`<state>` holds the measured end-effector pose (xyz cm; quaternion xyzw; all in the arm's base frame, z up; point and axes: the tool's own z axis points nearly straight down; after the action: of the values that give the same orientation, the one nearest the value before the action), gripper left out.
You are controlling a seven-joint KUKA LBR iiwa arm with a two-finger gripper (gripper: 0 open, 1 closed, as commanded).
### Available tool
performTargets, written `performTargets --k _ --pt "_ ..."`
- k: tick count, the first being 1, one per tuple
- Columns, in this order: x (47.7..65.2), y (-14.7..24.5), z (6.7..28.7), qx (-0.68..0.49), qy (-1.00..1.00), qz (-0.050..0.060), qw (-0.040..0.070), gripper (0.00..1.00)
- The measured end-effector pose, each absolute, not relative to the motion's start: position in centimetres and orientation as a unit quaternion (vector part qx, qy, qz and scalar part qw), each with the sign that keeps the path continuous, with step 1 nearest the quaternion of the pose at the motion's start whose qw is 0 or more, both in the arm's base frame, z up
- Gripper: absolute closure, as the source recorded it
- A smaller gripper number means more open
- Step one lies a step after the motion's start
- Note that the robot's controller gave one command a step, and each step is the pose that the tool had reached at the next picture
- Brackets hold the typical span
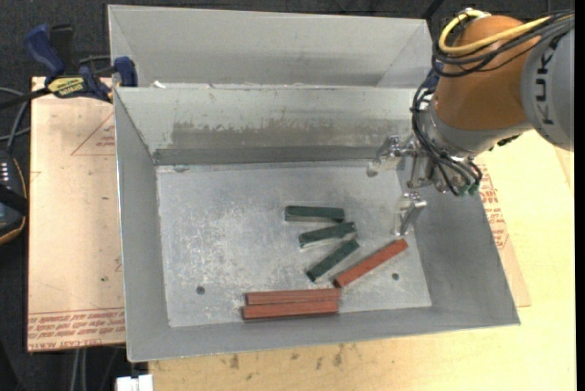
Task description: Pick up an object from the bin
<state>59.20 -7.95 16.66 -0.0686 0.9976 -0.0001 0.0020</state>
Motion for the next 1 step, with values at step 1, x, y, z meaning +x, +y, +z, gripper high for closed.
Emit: performTargets --k 1 --pt "55.92 -8.67 15.51 -0.247 0.969 0.001 0.001 0.0"
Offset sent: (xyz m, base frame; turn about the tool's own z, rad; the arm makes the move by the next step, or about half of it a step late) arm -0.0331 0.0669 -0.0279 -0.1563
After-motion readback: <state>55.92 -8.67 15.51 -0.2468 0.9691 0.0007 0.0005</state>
